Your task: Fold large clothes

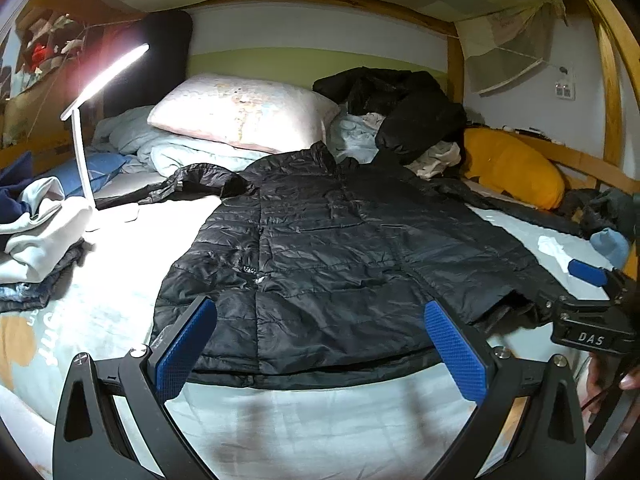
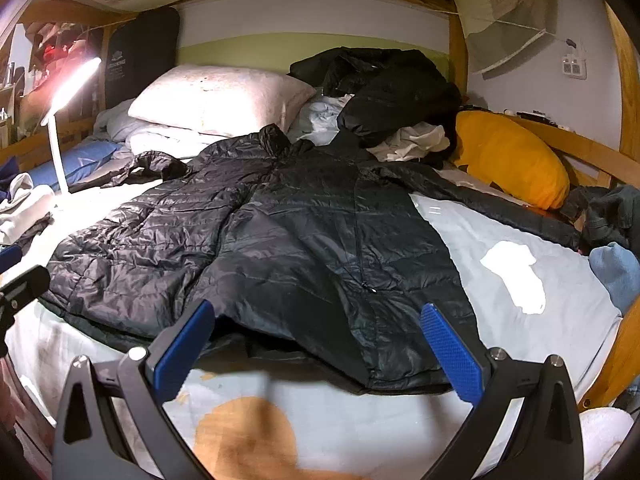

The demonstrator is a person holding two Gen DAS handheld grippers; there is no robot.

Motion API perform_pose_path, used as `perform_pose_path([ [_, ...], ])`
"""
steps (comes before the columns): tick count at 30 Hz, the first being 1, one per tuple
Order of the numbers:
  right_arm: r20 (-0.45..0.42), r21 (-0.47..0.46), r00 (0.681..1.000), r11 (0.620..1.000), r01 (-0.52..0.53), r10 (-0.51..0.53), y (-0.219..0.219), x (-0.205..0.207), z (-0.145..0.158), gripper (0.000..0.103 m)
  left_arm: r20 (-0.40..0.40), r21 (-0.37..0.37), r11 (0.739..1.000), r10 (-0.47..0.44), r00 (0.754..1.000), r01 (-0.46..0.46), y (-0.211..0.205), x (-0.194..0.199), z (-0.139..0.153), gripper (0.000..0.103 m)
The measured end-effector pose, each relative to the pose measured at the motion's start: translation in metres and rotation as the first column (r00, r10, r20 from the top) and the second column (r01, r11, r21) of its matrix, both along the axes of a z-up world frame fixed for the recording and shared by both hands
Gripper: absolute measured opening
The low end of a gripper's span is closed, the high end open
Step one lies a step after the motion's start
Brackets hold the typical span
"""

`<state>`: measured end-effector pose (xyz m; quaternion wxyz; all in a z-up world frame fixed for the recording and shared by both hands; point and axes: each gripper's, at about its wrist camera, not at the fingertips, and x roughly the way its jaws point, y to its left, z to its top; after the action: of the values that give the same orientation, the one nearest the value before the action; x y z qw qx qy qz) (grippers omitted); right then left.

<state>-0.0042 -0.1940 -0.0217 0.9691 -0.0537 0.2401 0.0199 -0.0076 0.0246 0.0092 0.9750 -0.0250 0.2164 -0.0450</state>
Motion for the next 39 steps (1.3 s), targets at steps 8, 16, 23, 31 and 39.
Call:
perform_pose_path([
  [8, -0.035, 0.034, 0.999, 0.999, -0.019, 0.021, -0.002, 0.001, -0.004, 0.103, -0.019, 0.011, 1.000, -0.006, 1.000, 0.006, -0.001, 0.002, -0.003, 0.103],
  [16, 0.004, 0.075, 1.000, 0.997, -0.004, 0.004, -0.005, -0.003, 0.002, 0.103, -0.006, 0.057, 0.998, 0.007, 1.000, -0.007, -0.004, 0.001, -0.004, 0.103],
  [23, -0.071, 0.021, 0.992, 0.994, 0.103, -0.101, -0.004, 0.002, -0.004, 0.103, -0.007, 0.056, 0.995, 0.089, 0.996, -0.088, -0.006, 0.001, -0.009, 0.103],
  [31, -0.047, 0.021, 0.996, 0.997, 0.072, -0.071, 0.000, -0.003, -0.003, 0.091, 0.001, 0.105, 0.991, 0.078, 0.997, -0.078, -0.008, 0.001, -0.005, 0.103],
  [39, -0.044, 0.045, 0.998, 0.997, 0.056, -0.054, -0.007, -0.003, 0.002, 0.080, -0.031, 0.009, 0.999, 0.053, 0.998, -0.053, 0.004, 0.006, -0.006, 0.103],
])
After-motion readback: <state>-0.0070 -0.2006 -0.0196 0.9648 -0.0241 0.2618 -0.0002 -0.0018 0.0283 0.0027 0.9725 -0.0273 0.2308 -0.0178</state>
